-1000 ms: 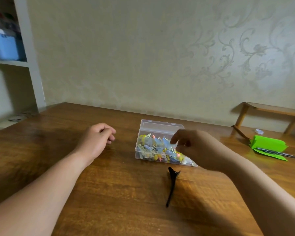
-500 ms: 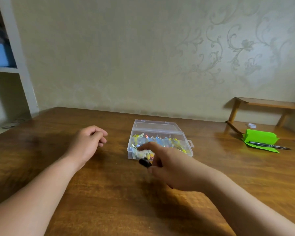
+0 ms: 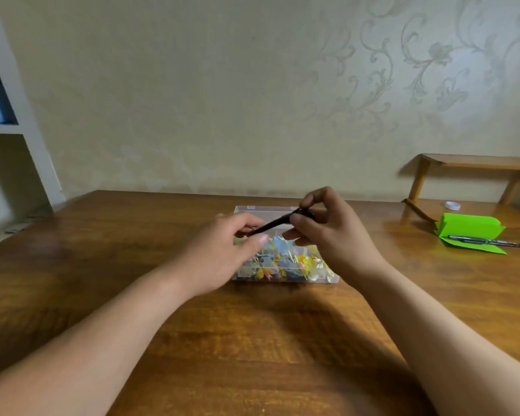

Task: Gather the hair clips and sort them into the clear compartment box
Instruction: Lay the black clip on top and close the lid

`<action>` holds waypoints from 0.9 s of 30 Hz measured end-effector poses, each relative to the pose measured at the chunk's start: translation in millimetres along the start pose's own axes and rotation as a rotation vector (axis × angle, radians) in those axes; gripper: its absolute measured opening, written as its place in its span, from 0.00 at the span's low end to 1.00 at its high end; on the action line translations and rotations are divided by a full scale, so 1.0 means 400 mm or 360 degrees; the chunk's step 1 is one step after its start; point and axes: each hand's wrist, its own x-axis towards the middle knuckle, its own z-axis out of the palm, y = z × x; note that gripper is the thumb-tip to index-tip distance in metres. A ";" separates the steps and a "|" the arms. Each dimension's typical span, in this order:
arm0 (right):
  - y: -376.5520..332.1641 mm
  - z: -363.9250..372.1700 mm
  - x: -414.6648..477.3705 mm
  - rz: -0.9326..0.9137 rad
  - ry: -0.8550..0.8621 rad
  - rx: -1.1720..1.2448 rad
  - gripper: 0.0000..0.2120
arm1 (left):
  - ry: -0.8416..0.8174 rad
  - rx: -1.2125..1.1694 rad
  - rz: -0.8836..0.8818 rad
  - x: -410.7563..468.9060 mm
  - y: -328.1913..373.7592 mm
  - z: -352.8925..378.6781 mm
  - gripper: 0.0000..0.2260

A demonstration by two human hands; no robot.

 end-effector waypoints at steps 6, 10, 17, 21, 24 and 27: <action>0.033 -0.034 -0.008 0.0040 0.0060 -0.0276 0.08 | 0.0014 0.0096 0.0059 0.077 0.005 0.070 0.08; 0.046 -0.076 -0.002 -0.0019 0.0055 -0.0873 0.06 | -0.0065 0.0240 0.0087 0.098 -0.011 0.077 0.07; 0.021 -0.110 -0.003 -0.0032 -0.0192 -0.1440 0.05 | -0.0119 0.0508 0.0238 0.113 -0.005 0.091 0.07; 0.029 -0.110 -0.001 0.0071 -0.0204 -0.1615 0.06 | -0.0047 0.0501 0.0297 0.115 0.002 0.102 0.06; 0.036 -0.108 0.005 0.0172 -0.0154 -0.1616 0.10 | 0.0057 0.0425 0.0219 0.114 -0.009 0.089 0.05; 0.041 -0.111 0.008 0.0240 -0.0118 -0.1566 0.06 | 0.0143 0.0321 0.0051 0.118 -0.043 0.071 0.04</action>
